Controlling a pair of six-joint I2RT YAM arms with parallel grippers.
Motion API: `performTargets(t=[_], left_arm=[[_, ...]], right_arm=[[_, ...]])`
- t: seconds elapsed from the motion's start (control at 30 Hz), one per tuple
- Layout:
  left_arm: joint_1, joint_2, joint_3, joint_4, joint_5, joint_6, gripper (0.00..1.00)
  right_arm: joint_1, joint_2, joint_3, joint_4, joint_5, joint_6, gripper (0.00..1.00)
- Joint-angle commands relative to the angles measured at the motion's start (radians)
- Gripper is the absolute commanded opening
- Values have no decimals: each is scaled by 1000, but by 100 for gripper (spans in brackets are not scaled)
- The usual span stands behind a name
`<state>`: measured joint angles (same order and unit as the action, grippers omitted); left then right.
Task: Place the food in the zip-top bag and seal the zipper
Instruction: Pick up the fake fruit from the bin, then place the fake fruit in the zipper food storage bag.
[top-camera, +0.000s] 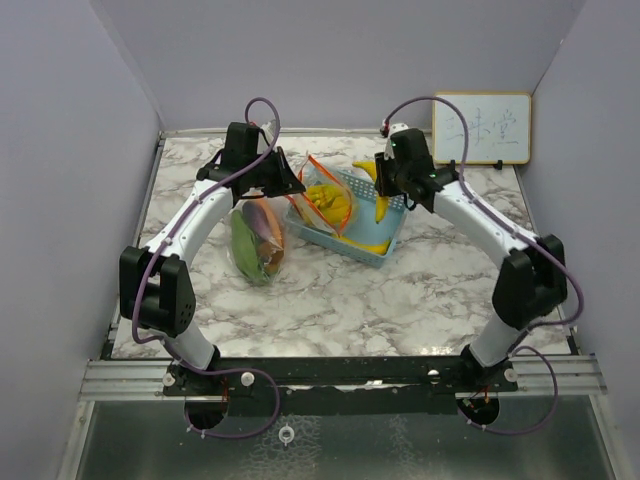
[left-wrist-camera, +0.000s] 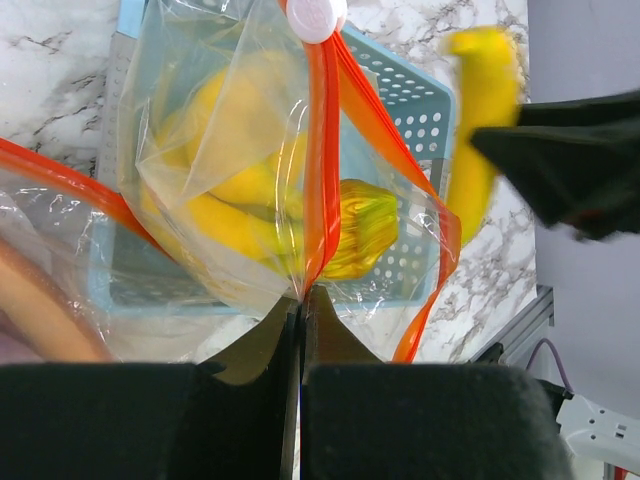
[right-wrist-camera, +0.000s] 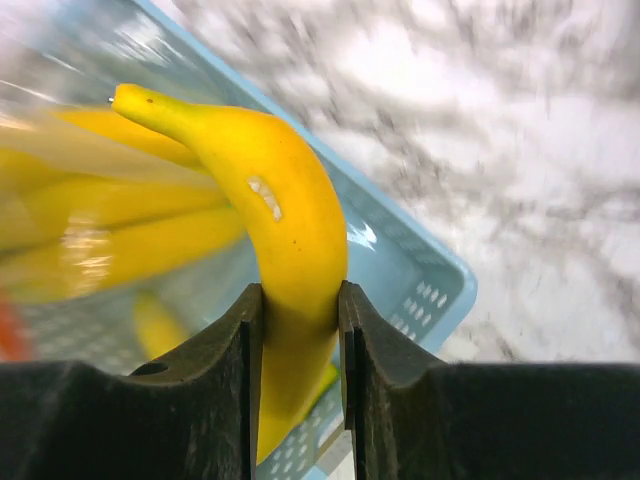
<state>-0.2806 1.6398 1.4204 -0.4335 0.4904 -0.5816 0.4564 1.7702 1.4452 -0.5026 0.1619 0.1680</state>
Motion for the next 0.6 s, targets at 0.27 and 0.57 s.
performTargets(t=[0.27, 0.57], left_arm=[[7, -29, 17, 40, 28, -5, 0], [6, -19, 18, 67, 74, -49, 0]], right_arm=[[23, -188, 7, 498, -650, 86, 3], [117, -120, -15, 694, -424, -87, 2]])
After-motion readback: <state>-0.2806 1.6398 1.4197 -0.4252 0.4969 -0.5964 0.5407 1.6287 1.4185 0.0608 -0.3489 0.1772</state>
